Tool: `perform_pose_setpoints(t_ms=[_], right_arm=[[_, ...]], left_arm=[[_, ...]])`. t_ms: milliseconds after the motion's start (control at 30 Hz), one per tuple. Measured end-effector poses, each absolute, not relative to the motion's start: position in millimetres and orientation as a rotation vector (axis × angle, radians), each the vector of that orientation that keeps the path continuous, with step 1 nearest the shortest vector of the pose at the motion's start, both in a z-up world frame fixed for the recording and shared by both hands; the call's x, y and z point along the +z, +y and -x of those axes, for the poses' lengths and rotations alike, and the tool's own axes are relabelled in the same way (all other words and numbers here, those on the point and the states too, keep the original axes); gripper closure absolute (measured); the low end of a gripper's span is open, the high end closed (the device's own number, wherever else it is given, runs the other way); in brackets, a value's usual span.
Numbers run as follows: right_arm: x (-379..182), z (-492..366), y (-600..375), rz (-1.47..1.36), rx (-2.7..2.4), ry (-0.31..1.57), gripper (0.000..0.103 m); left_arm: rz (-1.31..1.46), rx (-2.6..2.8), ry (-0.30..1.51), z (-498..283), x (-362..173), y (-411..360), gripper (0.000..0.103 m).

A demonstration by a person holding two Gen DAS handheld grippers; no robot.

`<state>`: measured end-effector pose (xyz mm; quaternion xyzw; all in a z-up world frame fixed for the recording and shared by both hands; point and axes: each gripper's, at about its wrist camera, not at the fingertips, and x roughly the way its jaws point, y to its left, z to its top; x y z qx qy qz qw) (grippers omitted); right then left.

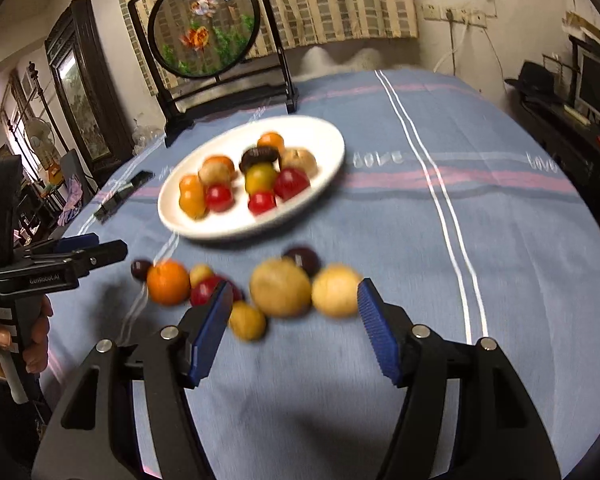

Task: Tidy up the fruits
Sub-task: 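Withdraw both tools from the plate back to the fruit cluster, then grasp the dark purple plum with the left tool while the right tool grasps a pale yellow potato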

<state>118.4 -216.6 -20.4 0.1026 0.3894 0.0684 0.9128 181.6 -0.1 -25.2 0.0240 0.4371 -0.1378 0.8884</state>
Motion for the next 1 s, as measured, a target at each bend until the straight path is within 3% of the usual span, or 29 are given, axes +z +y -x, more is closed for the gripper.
perform_pose_setpoints(t_ms=[867,1000], right_arm=[[-50,-87,-215,-0.238,0.167,0.880,0.037],[-49,-89,-214,-0.246,0.179,0.882,0.037]], left_arm=[[-0.120,-0.232,0.970,-188,-70,3,0.011],[-0.110,-0.247,0.975,-196,-73,2,0.030]])
